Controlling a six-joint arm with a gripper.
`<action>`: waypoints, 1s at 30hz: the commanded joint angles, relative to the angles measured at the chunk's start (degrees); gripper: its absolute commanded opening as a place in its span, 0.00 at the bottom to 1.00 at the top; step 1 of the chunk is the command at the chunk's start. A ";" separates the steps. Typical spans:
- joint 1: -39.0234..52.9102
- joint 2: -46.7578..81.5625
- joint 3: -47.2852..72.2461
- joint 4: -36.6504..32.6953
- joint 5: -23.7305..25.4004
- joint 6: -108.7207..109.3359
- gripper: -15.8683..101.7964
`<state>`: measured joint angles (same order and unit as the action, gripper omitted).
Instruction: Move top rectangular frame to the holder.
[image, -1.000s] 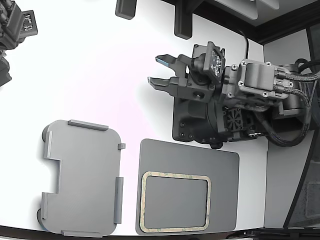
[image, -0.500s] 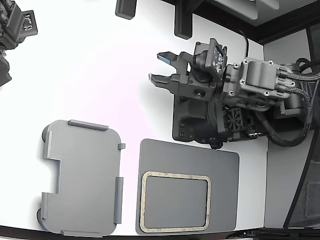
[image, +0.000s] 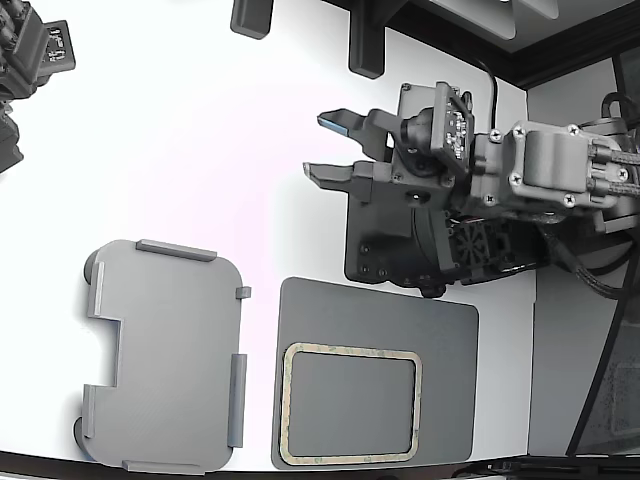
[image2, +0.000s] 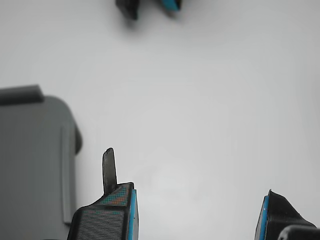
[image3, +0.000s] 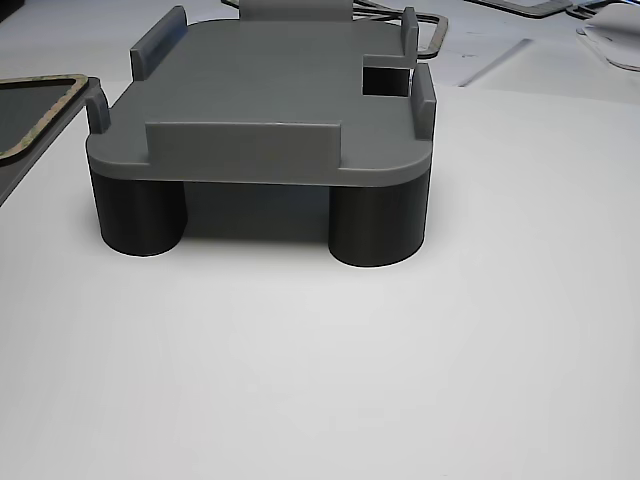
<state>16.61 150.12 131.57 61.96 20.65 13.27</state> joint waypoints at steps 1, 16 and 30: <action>6.68 -4.22 -6.94 2.29 3.08 5.10 0.98; 30.94 -27.42 -23.55 20.57 1.58 29.27 0.98; 38.23 -37.44 -25.40 25.66 -13.89 39.99 0.98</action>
<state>55.37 111.80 107.49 87.63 8.26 53.70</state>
